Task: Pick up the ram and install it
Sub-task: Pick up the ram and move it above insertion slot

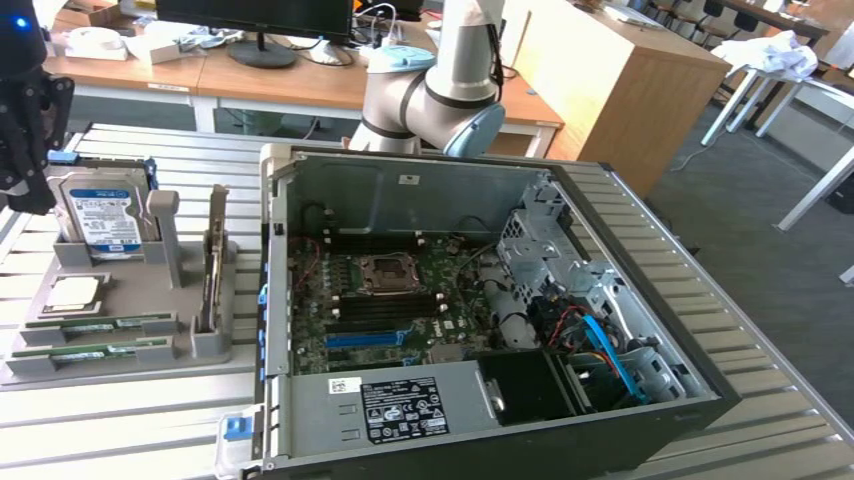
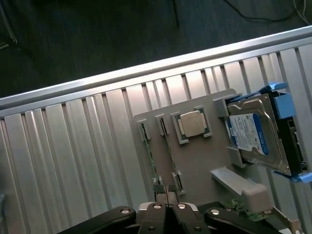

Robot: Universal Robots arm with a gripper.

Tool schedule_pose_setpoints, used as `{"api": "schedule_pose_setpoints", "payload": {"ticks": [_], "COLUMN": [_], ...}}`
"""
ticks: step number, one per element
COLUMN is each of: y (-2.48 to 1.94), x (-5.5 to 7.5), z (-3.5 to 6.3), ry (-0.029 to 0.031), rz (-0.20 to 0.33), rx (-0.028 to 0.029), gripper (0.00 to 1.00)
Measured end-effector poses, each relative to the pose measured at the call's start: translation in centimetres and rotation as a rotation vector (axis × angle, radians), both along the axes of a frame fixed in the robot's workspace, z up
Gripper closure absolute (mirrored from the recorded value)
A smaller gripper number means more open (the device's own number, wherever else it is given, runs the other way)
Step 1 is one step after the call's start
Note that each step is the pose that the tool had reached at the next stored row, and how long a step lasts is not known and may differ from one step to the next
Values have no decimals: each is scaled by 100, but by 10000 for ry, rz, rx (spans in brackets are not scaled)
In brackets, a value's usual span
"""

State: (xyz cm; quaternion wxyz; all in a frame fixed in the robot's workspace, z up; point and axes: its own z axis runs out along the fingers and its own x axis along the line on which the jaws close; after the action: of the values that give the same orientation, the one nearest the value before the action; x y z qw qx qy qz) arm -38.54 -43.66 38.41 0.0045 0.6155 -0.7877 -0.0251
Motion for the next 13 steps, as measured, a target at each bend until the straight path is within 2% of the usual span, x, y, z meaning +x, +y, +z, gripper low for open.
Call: {"api": "schedule_pose_setpoints", "payload": {"ticks": [13], "y": [0], "x": [0], "z": [-14], "ry": [0], "rz": [1877], "rx": [0], "gripper": [90]}}
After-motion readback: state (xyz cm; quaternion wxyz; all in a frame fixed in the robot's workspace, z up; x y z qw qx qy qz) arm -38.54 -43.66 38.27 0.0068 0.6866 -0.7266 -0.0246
